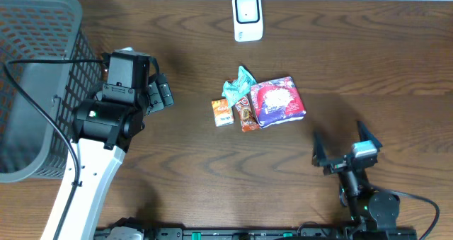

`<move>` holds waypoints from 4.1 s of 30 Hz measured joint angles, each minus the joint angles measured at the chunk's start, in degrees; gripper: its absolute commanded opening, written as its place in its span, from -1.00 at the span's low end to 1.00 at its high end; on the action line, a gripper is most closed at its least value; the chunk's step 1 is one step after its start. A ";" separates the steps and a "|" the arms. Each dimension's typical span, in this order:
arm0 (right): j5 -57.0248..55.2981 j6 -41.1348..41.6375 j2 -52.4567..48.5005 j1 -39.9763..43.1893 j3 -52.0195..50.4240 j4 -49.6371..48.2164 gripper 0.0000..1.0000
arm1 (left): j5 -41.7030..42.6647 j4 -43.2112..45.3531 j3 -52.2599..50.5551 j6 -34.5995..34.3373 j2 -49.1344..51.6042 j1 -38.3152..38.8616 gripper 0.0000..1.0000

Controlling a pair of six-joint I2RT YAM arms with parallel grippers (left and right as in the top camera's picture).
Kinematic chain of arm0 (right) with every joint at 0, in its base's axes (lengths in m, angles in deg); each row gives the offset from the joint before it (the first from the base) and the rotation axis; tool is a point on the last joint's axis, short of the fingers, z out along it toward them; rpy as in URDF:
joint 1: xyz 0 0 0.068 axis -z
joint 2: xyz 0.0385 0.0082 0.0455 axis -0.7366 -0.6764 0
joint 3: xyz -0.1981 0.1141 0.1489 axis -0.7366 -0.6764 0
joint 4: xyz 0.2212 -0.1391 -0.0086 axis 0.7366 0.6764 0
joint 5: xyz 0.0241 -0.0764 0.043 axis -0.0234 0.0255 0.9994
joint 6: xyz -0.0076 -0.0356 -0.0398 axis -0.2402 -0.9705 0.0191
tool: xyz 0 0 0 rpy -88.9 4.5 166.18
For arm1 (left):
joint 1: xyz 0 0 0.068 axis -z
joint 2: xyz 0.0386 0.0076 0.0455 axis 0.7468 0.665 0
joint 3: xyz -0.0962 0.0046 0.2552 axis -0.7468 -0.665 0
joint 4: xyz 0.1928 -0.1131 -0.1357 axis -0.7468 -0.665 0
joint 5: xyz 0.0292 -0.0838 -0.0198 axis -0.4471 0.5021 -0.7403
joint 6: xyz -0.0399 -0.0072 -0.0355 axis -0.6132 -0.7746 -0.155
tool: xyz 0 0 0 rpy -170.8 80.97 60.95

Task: Scan the item barcode
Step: 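Swing the right gripper up and over toward the pad pack, then grasp the pink-purple pad pack with the right gripper and lift it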

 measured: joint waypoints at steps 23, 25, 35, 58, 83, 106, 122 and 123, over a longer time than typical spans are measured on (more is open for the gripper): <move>34.56 10.67 -0.09 0.00 -0.02 -27.82 0.99 | -0.20 0.00 0.00 0.00 0.00 0.00 0.96; 34.58 12.66 -0.09 0.00 -0.02 -27.91 0.99 | -0.20 0.00 -0.02 0.00 0.00 0.00 0.96; 26.80 22.77 -0.11 0.00 0.22 -37.68 0.99 | -0.20 0.00 0.00 0.00 0.00 0.00 0.96; 15.15 28.26 -1.57 0.00 7.63 -29.75 0.99 | -0.20 -0.02 -0.02 -0.13 0.00 0.00 0.96; 22.32 2.12 -80.41 0.00 72.22 52.09 0.98 | -0.20 -0.02 -0.02 -0.15 0.00 0.00 0.96; 8.48 -4.48 -105.81 0.07 72.28 47.43 0.98 | -0.20 0.00 -0.02 -0.15 0.00 0.00 0.95; 22.25 -8.35 -107.25 6.08 72.24 47.63 0.57 | -0.20 0.00 -0.02 -0.15 0.00 0.00 0.96; 22.80 -8.66 -107.30 6.05 72.22 47.56 0.54 | -0.20 0.00 -0.02 -0.13 0.00 0.00 0.95</move>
